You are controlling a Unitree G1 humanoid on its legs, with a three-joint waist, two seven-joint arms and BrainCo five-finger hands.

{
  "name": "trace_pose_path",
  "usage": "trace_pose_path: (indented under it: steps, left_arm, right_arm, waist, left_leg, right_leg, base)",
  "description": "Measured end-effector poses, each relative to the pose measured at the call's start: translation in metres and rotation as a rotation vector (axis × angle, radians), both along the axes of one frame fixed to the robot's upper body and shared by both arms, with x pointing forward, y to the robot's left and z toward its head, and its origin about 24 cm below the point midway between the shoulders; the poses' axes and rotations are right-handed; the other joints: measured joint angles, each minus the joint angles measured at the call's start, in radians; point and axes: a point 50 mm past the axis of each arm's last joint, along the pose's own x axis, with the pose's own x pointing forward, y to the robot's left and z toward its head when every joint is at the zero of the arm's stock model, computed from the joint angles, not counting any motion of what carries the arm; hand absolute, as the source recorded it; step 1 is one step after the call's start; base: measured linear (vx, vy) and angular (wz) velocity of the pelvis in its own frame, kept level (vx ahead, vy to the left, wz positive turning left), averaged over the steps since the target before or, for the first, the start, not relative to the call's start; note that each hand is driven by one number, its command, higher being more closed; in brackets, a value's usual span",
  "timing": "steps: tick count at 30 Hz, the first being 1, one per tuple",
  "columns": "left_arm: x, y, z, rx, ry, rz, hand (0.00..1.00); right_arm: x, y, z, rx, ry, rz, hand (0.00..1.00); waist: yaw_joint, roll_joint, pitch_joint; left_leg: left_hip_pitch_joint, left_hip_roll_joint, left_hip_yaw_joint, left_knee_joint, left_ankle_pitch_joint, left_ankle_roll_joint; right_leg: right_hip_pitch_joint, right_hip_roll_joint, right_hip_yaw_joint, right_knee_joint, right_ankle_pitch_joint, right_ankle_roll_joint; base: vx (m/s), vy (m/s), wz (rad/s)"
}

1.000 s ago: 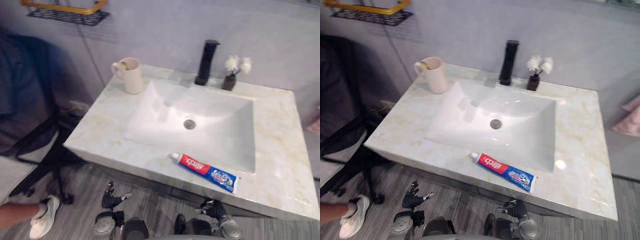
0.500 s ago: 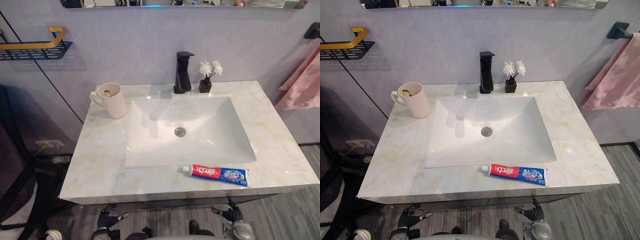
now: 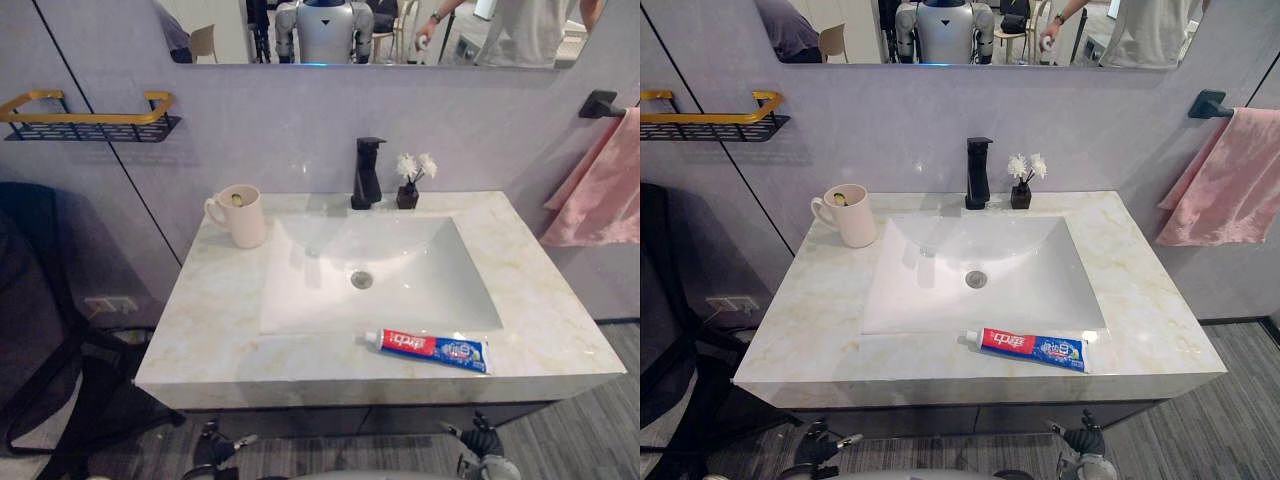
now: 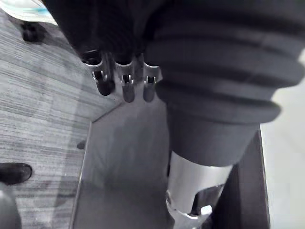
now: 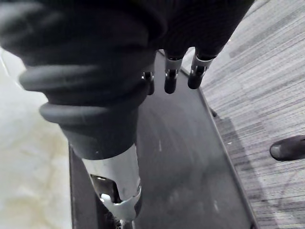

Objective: Organize washtable

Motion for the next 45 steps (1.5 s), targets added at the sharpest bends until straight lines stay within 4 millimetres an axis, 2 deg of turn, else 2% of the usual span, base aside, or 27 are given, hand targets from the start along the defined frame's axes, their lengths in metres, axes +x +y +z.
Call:
trace_pose_path:
  steps: [1, 2, 3, 4, 5, 7, 8, 9, 10, 12, 13, 15, 16, 17, 18, 19, 21, 22, 24, 27, 28, 30, 31, 33, 37, 38, 45]
  left_arm:
    - [-0.009, 0.020, 0.004, 0.042, 0.016, 0.049, 0.00]
    - [-0.012, 0.028, 0.006, 0.060, 0.022, 0.069, 0.00]
    - [-0.019, 0.052, 0.014, 0.117, 0.022, 0.120, 0.00]
    - [-0.020, 0.061, 0.018, 0.140, 0.019, 0.137, 0.00]
    - [-0.020, 0.074, 0.026, 0.176, 0.004, 0.161, 0.00]
    - [-0.007, 0.097, 0.050, 0.264, -0.096, 0.179, 0.00]
    - [0.009, 0.110, 0.077, 0.346, -0.217, 0.173, 0.00]
    - [0.015, 0.114, 0.088, 0.374, -0.263, 0.169, 0.00]
    - [0.028, 0.120, 0.110, 0.442, -0.355, 0.161, 0.00]
    - [0.056, 0.124, 0.173, 0.600, -0.597, 0.114, 0.00]
    - [0.064, 0.121, 0.192, 0.653, -0.671, 0.091, 0.00]
    - [0.088, 0.101, 0.255, 0.810, -0.942, 0.009, 0.00]
    - [0.092, 0.094, 0.269, 0.844, -1.002, -0.013, 0.00]
    - [0.099, 0.081, 0.290, 0.897, -1.100, -0.054, 0.00]
    - [0.104, 0.069, 0.306, 0.929, -1.176, -0.112, 0.00]
    - [0.114, 0.046, 0.325, 0.959, -1.284, -0.236, 0.00]
    - [0.122, 0.024, 0.334, 0.954, -1.356, -0.348, 0.00]
    - [0.133, -0.012, 0.339, 0.899, -1.454, -0.500, 0.00]
    - [0.143, -0.056, 0.338, 0.805, -1.537, -0.709, 0.00]
    - [0.148, -0.120, 0.322, 0.634, -1.579, -1.062, 0.00]
    - [0.148, -0.129, 0.318, 0.613, -1.574, -1.113, 0.00]
    - [0.156, -0.165, 0.299, 0.507, -1.534, -1.280, 0.00]
    - [0.157, -0.173, 0.293, 0.492, -1.515, -1.315, 0.00]
    - [0.161, -0.202, 0.269, 0.426, -1.419, -1.451, 0.00]
    - [0.154, -0.238, 0.241, 0.353, -1.318, -1.611, 0.00]
    - [0.152, -0.245, 0.233, 0.348, -1.280, -1.650, 0.00]
    - [0.147, -0.254, 0.189, 0.412, -1.072, -1.804, 0.00]
  right_arm:
    - [0.004, -0.005, 0.005, -0.017, -0.025, 0.001, 0.00]
    - [0.005, -0.006, 0.006, -0.022, -0.031, 0.003, 0.00]
    - [0.006, -0.009, 0.008, -0.035, -0.042, 0.011, 0.00]
    - [0.006, -0.010, 0.009, -0.038, -0.044, 0.013, 0.00]
    - [0.005, -0.013, 0.010, -0.042, -0.044, 0.019, 0.00]
    - [-0.004, -0.017, 0.010, -0.053, -0.030, 0.022, 0.00]
    - [-0.011, -0.020, 0.009, -0.061, -0.011, 0.021, 0.00]
    - [-0.013, -0.020, 0.009, -0.063, -0.006, 0.021, 0.00]
    - [-0.016, -0.022, 0.009, -0.071, 0.003, 0.028, 0.00]
    - [-0.019, -0.023, 0.009, -0.086, 0.019, 0.041, 0.00]
    - [-0.021, -0.024, 0.009, -0.091, 0.021, 0.040, 0.00]
    - [-0.025, -0.029, 0.013, -0.105, 0.009, 0.023, 0.00]
    - [-0.026, -0.030, 0.014, -0.108, 0.008, 0.020, 0.00]
    - [-0.026, -0.030, 0.015, -0.110, 0.005, 0.019, 0.00]
    - [-0.027, -0.031, 0.016, -0.113, 0.001, 0.017, 0.00]
    - [-0.027, -0.032, 0.016, -0.110, -0.003, 0.022, 0.00]
    - [-0.027, -0.032, 0.017, -0.111, -0.007, 0.026, 0.00]
    - [-0.026, -0.033, 0.018, -0.116, -0.015, 0.031, 0.00]
    - [-0.021, -0.033, 0.019, -0.118, -0.024, 0.057, 0.00]
    - [-0.015, -0.031, 0.018, -0.112, -0.033, 0.102, 0.00]
    - [-0.013, -0.030, 0.018, -0.112, -0.036, 0.109, 0.00]
    - [-0.010, -0.028, 0.017, -0.111, -0.043, 0.125, 0.00]
    - [-0.009, -0.027, 0.017, -0.110, -0.045, 0.130, 0.00]
    - [-0.005, -0.024, 0.015, -0.103, -0.045, 0.145, 0.00]
    - [0.003, -0.021, 0.017, -0.101, -0.063, 0.159, 0.00]
    - [0.006, -0.020, 0.017, -0.097, -0.068, 0.165, 0.00]
    - [0.012, -0.016, 0.017, -0.093, -0.077, 0.183, 0.00]
  waist:
    - [0.001, 0.001, 0.000]
    - [0.001, 0.001, 0.000]
    - [0.006, -0.001, 0.000]
    - [0.008, -0.001, 0.000]
    - [0.012, 0.002, 0.000]
    - [0.022, 0.007, -0.002]
    - [0.024, 0.011, -0.003]
    - [0.024, 0.012, -0.004]
    - [0.025, 0.017, -0.003]
    - [0.023, 0.025, -0.003]
    - [0.023, 0.028, -0.004]
    - [0.020, 0.038, 0.002]
    - [0.019, 0.039, 0.002]
    - [0.017, 0.054, 0.008]
    - [0.014, 0.051, 0.004]
    - [0.004, 0.059, 0.007]
    - [-0.006, 0.064, 0.006]
    - [-0.012, 0.072, 0.005]
    - [-0.034, 0.076, 0.005]
    - [-0.061, 0.077, 0.004]
    - [-0.067, 0.075, 0.005]
    - [-0.078, 0.074, 0.006]
    - [-0.082, 0.072, 0.006]
    - [-0.093, 0.071, 0.007]
    - [-0.100, 0.071, 0.007]
    - [-0.114, 0.067, 0.009]
    - [-0.127, 0.062, 0.017]
  left_leg:
    - [0.000, 0.005, 0.003, -0.007, 0.000, -0.002]
    - [-0.002, 0.009, 0.004, -0.011, 0.000, -0.002]
    - [-0.006, 0.013, 0.001, -0.023, 0.002, -0.005]
    - [-0.006, 0.015, 0.000, -0.026, 0.003, -0.007]
    - [-0.005, 0.016, -0.002, -0.028, 0.005, -0.009]
    - [-0.005, 0.017, -0.019, -0.028, 0.007, -0.013]
    - [-0.002, 0.018, -0.034, -0.022, 0.010, -0.017]
    - [-0.003, 0.018, -0.039, -0.021, 0.010, -0.017]
    - [-0.003, 0.017, -0.045, -0.018, 0.014, -0.012]
    - [-0.005, 0.015, -0.056, -0.012, 0.014, -0.011]
    - [-0.005, 0.013, -0.058, -0.012, 0.014, -0.010]
    - [-0.004, 0.010, -0.073, -0.006, 0.011, -0.005]
    - [-0.004, 0.009, -0.076, -0.001, 0.009, -0.002]
    - [-0.006, 0.008, -0.081, 0.006, 0.006, 0.000]
    - [-0.005, 0.007, -0.085, 0.007, 0.006, 0.000]
    - [-0.006, -0.001, -0.096, 0.009, 0.006, 0.000]
    - [-0.006, -0.002, -0.102, 0.009, 0.006, 0.000]
    - [-0.008, -0.003, -0.103, 0.009, 0.006, 0.000]
    - [-0.013, -0.003, -0.110, 0.010, 0.008, -0.001]
    - [-0.016, -0.002, -0.111, 0.005, 0.012, -0.007]
    - [-0.016, -0.001, -0.111, 0.005, 0.013, -0.009]
    - [-0.017, 0.003, -0.109, 0.005, 0.015, -0.011]
    - [-0.019, 0.004, -0.108, 0.004, 0.016, -0.012]
    - [-0.021, 0.012, -0.096, 0.004, 0.016, -0.013]
    - [-0.034, 0.012, -0.077, 0.003, 0.016, -0.013]
    - [-0.035, 0.013, -0.075, 0.003, 0.016, -0.013]
    - [-0.031, 0.015, -0.066, -0.004, 0.016, -0.013]
  right_leg:
    - [0.002, -0.003, -0.031, -0.008, 0.009, -0.013]
    - [0.003, -0.002, -0.039, -0.013, 0.011, -0.016]
    - [0.003, 0.000, -0.061, -0.023, 0.014, -0.020]
    - [0.003, 0.001, -0.067, -0.027, 0.014, -0.020]
    - [0.003, 0.002, -0.075, -0.029, 0.014, -0.021]
    - [0.007, 0.002, -0.094, -0.027, 0.018, -0.017]
    - [0.022, 0.001, -0.114, -0.029, 0.021, -0.019]
    - [0.024, 0.001, -0.118, -0.030, 0.021, -0.017]
    - [0.027, 0.001, -0.122, -0.030, 0.025, -0.009]
    - [0.038, 0.000, -0.136, -0.040, 0.025, -0.008]
    - [0.041, -0.001, -0.138, -0.044, 0.026, -0.007]
    - [0.054, -0.005, -0.151, -0.047, 0.026, -0.007]
    - [0.057, -0.007, -0.154, -0.047, 0.026, -0.007]
    - [0.062, -0.008, -0.158, -0.048, 0.026, -0.007]
    - [0.065, -0.009, -0.163, -0.048, 0.026, -0.007]
    - [0.072, -0.009, -0.173, -0.051, 0.026, -0.007]
    - [0.075, -0.010, -0.177, -0.051, 0.026, -0.007]
    - [0.074, -0.011, -0.180, -0.051, 0.026, -0.007]
    - [0.073, -0.012, -0.185, -0.051, 0.025, -0.006]
    - [0.069, -0.010, -0.186, -0.052, 0.025, -0.006]
    - [0.068, -0.009, -0.185, -0.052, 0.026, -0.005]
    - [0.063, -0.006, -0.181, -0.049, 0.028, -0.002]
    - [0.060, -0.005, -0.179, -0.047, 0.028, -0.002]
    - [0.050, -0.002, -0.168, -0.045, 0.028, -0.002]
    - [0.020, -0.001, -0.145, -0.034, 0.028, -0.002]
    - [0.016, -0.002, -0.143, -0.028, 0.027, -0.001]
    - [0.017, 0.003, -0.139, -0.040, 0.028, -0.002]
  base:
    - [-0.08, -0.028, -0.12]
    - [-0.08, -0.049, -0.10]
    - [-0.04, -0.047, -0.02]
    - [-0.02, -0.047, 0.01]
    - [0.04, -0.029, 0.09]
    - [0.08, -0.035, 0.23]
    - [0.09, -0.028, 0.27]
    - [0.07, -0.019, 0.24]
    - [0.07, -0.010, 0.14]
    - [0.06, -0.009, 0.14]
    - [0.03, -0.005, 0.12]
    - [0.01, -0.003, 0.15]
    - [-0.01, 0.000, 0.14]
    - [-0.03, 0.003, 0.10]
    - [-0.05, 0.001, 0.18]
    - [-0.05, -0.002, 0.18]
    - [-0.06, -0.002, 0.12]
    - [-0.07, -0.002, 0.05]
    - [-0.07, -0.003, 0.07]
    - [-0.05, -0.008, 0.02]
    - [0.00, 0.000, 0.00]
    - [-0.01, -0.012, -0.04]
    - [-0.01, -0.007, -0.08]
    - [-0.01, -0.009, -0.14]
    - [0.01, 0.003, -0.16]
    - [0.02, 0.006, -0.05]
    - [0.00, -0.001, -0.02]
